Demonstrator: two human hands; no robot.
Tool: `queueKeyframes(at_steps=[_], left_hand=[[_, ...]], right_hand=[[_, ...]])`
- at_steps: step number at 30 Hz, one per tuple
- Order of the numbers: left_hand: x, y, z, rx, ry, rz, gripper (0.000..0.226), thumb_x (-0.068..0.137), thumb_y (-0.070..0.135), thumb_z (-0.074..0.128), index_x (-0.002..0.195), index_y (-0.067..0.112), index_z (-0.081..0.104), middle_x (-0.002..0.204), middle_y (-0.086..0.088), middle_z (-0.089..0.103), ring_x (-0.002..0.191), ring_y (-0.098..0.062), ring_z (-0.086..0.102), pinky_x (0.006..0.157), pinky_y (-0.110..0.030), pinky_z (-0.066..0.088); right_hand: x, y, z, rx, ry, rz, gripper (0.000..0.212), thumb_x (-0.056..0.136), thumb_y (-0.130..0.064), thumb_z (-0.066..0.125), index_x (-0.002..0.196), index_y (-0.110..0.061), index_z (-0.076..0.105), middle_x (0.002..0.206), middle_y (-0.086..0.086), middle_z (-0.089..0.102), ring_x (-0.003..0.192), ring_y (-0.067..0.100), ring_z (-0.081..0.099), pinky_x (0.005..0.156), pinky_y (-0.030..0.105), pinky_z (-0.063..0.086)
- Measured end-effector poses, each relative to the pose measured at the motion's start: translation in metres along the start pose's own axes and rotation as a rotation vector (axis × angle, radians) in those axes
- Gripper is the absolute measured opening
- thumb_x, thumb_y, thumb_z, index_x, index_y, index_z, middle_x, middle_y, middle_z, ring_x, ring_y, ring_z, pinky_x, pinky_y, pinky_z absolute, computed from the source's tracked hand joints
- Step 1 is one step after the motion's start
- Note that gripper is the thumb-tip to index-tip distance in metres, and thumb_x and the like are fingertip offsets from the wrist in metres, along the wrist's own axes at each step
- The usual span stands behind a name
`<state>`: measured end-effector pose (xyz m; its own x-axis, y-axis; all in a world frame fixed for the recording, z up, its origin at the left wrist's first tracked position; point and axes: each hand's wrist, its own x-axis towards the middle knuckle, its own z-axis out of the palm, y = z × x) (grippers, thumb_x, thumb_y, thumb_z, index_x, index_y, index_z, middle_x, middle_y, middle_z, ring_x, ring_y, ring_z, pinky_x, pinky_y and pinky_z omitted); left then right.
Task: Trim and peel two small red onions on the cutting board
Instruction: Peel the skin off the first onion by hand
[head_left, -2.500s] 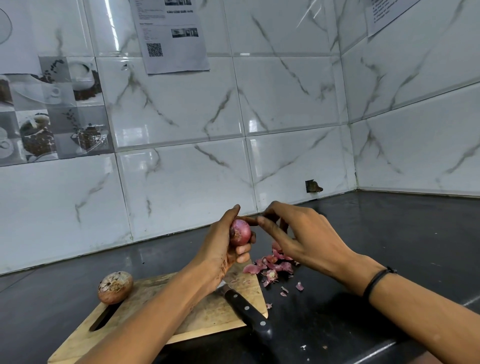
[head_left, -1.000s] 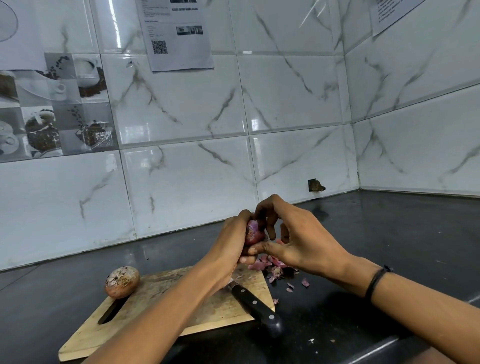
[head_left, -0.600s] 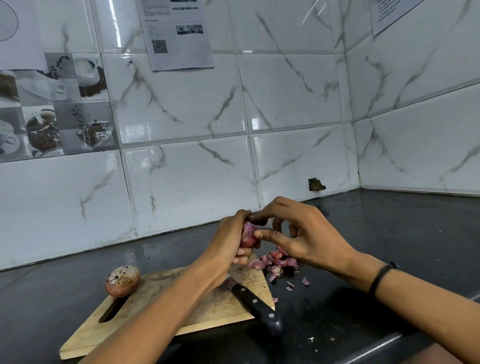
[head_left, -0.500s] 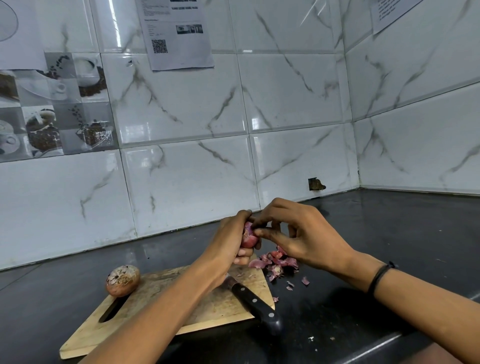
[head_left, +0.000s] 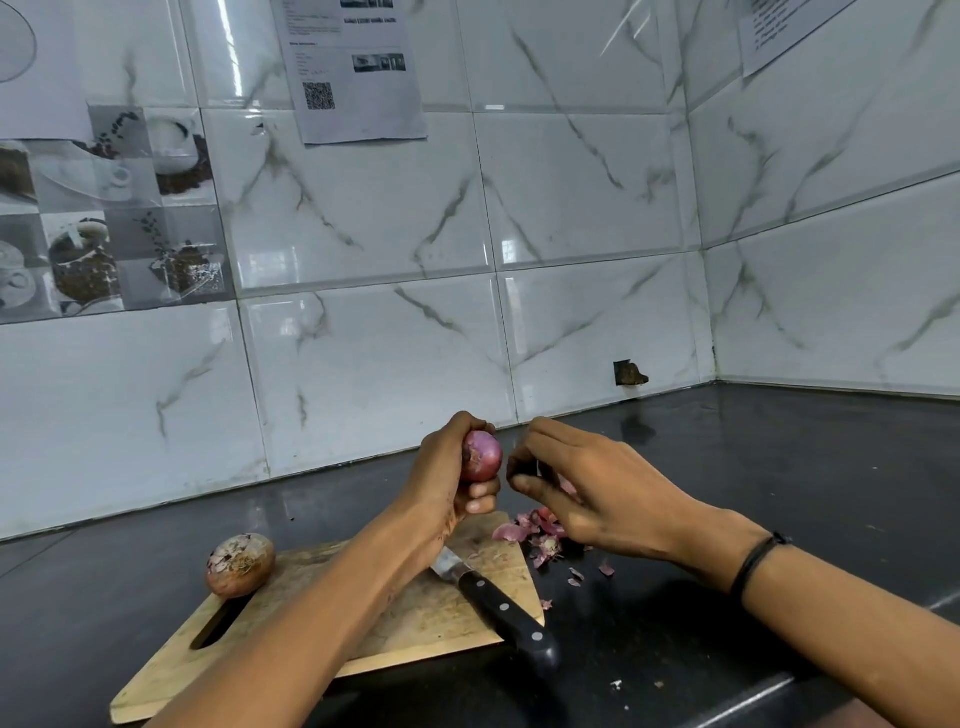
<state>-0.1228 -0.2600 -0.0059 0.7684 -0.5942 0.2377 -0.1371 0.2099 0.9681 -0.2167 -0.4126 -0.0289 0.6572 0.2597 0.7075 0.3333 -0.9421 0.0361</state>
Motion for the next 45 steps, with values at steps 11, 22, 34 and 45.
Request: queueKeyframes(at_steps=[11,22,34,45], left_hand=[[-0.002,0.000,0.003,-0.107,-0.071,-0.021,0.019,0.099,0.022,0.045,0.089,0.009,0.052,0.057,-0.006,0.053,0.048,-0.014,0.038,0.045,-0.024,0.034],[-0.004,-0.005,0.005,-0.122,-0.135,-0.095,0.030,0.094,0.025,0.047,0.075,0.009,0.065,0.063,-0.010,0.054,0.039,-0.010,0.037,0.038,-0.020,0.028],[-0.006,-0.008,0.007,0.084,-0.138,-0.017,0.039,0.100,0.028,0.037,0.071,0.013,0.058,0.060,-0.002,0.043,0.048,-0.011,0.032,0.045,-0.023,0.023],[-0.007,-0.004,0.005,0.103,-0.092,-0.033,0.024,0.098,0.028,0.043,0.091,0.008,0.053,0.064,-0.005,0.047,0.044,-0.010,0.033,0.038,-0.020,0.027]], right_hand=[[-0.001,0.001,-0.007,0.051,0.102,0.045,0.007,0.091,-0.040,0.058,0.096,-0.035,0.058,0.091,-0.023,0.054,0.077,0.006,0.058,0.062,0.035,0.052],[0.002,-0.008,-0.008,0.277,0.188,0.051,0.045,0.083,-0.052,0.078,0.115,-0.028,0.060,0.103,-0.020,0.062,0.087,0.009,0.062,0.071,0.016,0.047],[0.003,-0.004,-0.001,0.318,0.116,0.007,0.032,0.089,-0.035,0.077,0.111,-0.018,0.062,0.101,-0.015,0.060,0.089,0.004,0.058,0.074,0.015,0.045],[0.002,-0.004,-0.002,0.338,0.155,0.095,0.039,0.082,-0.052,0.077,0.100,-0.025,0.056,0.094,-0.011,0.060,0.080,0.014,0.060,0.067,0.024,0.050]])
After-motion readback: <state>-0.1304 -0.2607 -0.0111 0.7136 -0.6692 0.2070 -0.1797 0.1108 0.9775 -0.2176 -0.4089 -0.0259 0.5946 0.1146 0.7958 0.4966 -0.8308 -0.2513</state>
